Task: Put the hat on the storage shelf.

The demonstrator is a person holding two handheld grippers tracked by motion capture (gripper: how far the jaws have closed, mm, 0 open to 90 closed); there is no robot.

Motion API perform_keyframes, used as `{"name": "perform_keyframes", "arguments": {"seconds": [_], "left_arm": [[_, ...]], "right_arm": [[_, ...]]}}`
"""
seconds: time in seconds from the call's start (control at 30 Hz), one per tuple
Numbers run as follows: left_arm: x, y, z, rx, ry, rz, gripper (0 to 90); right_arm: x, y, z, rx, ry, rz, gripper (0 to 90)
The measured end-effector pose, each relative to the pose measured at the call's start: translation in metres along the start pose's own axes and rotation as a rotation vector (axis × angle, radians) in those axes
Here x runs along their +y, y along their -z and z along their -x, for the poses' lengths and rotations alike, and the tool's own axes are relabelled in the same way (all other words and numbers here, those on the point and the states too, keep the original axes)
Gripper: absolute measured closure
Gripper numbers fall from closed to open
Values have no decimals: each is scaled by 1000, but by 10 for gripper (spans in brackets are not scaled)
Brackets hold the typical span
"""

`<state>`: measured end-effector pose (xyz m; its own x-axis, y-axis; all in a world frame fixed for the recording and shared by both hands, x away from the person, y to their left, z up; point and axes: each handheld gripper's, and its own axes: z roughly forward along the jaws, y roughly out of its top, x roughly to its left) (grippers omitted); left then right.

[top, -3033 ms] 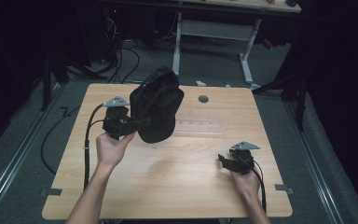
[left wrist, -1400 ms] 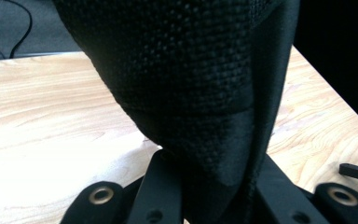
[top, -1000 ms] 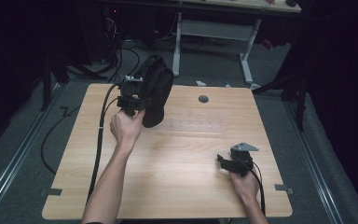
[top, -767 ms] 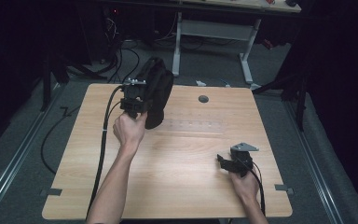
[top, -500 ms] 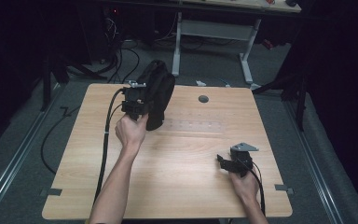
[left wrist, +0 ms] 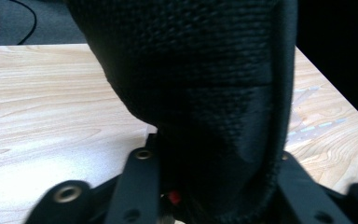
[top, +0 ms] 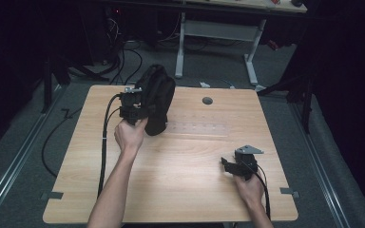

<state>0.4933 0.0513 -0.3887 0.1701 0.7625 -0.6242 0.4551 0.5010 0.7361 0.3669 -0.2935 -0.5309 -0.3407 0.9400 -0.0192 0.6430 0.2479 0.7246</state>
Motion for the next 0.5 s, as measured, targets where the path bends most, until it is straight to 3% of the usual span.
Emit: {"name": "perform_keyframes", "arguments": {"seconds": [0.23, 0.4, 0.5], "left_arm": [[-2, 2, -2, -43, 0, -24, 427], [1, 9, 0, -93, 3, -8, 319], [2, 12, 0, -90, -13, 0, 256]], "right_arm": [[0, 0, 0, 0, 1, 0, 345], [0, 0, 0, 0, 1, 0, 345], [0, 0, 0, 1, 1, 0, 345]]}}
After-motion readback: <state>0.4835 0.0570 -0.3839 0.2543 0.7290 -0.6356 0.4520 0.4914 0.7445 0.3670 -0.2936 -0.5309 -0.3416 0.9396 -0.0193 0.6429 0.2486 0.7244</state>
